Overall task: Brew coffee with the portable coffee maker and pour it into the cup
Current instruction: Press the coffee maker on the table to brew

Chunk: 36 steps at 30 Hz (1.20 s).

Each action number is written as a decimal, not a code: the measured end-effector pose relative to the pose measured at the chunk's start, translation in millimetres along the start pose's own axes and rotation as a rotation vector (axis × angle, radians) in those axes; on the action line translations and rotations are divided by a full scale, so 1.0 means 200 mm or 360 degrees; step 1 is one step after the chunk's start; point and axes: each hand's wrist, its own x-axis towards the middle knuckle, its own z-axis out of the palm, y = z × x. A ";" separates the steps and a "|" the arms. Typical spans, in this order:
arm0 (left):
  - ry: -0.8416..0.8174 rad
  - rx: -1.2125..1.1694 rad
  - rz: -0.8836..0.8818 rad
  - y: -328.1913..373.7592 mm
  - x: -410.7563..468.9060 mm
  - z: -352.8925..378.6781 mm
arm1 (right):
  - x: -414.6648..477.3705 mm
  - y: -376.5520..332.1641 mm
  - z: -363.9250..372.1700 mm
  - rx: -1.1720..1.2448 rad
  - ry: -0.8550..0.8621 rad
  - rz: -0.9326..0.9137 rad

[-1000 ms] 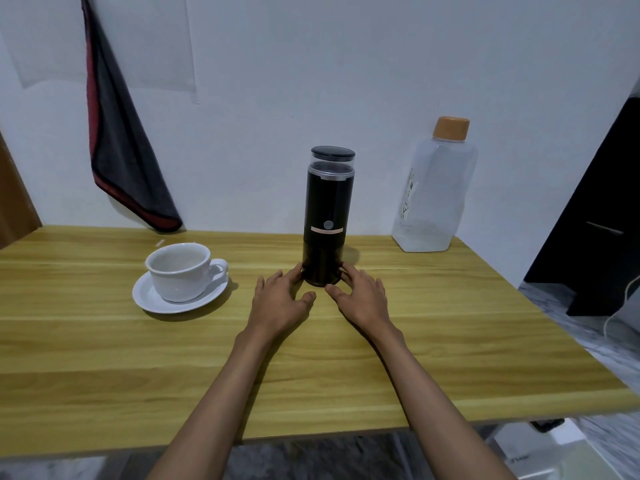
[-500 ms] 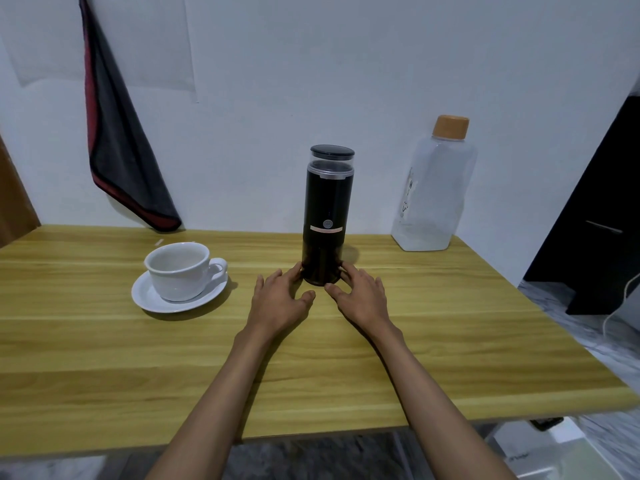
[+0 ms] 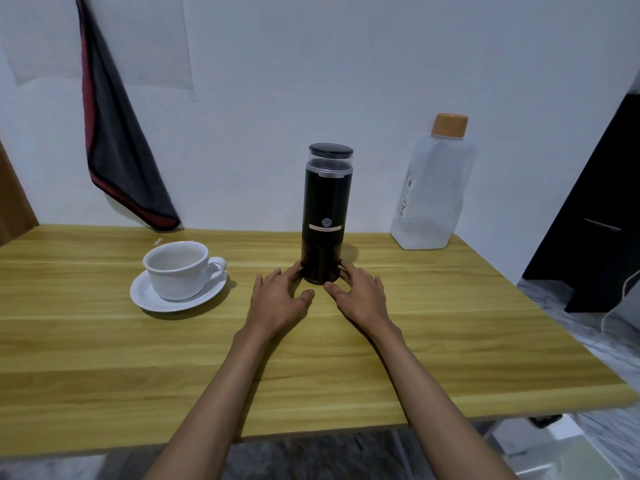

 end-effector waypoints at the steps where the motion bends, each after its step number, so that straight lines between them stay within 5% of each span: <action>1: 0.0001 -0.0004 0.0004 0.00 0.00 0.00 | 0.00 0.00 0.00 0.0001 0.0000 0.0001; 36: -0.0004 -0.0025 0.0017 0.00 0.01 0.00 | -0.01 -0.01 0.00 0.0031 -0.0016 0.0010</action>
